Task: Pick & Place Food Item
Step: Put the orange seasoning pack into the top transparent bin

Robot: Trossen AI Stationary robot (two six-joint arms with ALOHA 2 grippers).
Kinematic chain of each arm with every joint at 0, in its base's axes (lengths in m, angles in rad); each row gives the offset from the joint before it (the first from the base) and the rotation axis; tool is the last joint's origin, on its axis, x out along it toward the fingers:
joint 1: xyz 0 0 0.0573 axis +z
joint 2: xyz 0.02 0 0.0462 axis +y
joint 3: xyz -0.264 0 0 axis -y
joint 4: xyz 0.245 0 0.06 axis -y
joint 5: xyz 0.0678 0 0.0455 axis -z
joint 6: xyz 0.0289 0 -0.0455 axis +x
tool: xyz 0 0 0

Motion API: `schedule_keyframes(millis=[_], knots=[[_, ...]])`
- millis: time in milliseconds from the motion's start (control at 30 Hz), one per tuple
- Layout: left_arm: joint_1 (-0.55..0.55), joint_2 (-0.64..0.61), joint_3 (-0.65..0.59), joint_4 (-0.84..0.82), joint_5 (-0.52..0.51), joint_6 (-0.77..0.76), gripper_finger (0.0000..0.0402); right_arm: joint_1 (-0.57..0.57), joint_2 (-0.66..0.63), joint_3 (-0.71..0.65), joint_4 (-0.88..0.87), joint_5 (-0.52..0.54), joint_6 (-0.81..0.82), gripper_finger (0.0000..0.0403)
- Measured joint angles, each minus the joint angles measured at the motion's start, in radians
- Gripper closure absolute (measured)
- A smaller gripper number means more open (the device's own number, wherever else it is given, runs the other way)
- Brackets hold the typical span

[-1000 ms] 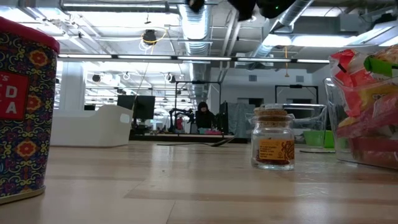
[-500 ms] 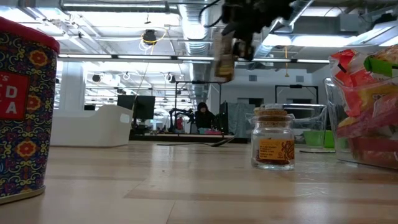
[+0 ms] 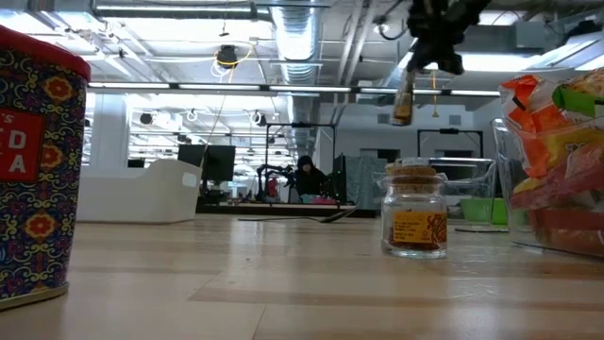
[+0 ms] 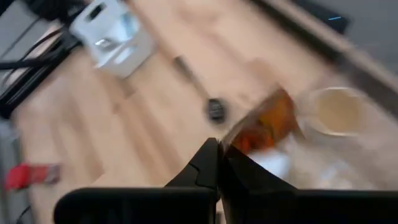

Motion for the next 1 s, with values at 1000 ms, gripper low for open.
schedule_keyframes(millis=[1000], knots=[[0.000,0.117,0.000,0.058,-0.029,-0.083,0.0271,-0.342,0.170,0.000,-0.115,0.101,-0.353,0.0403]])
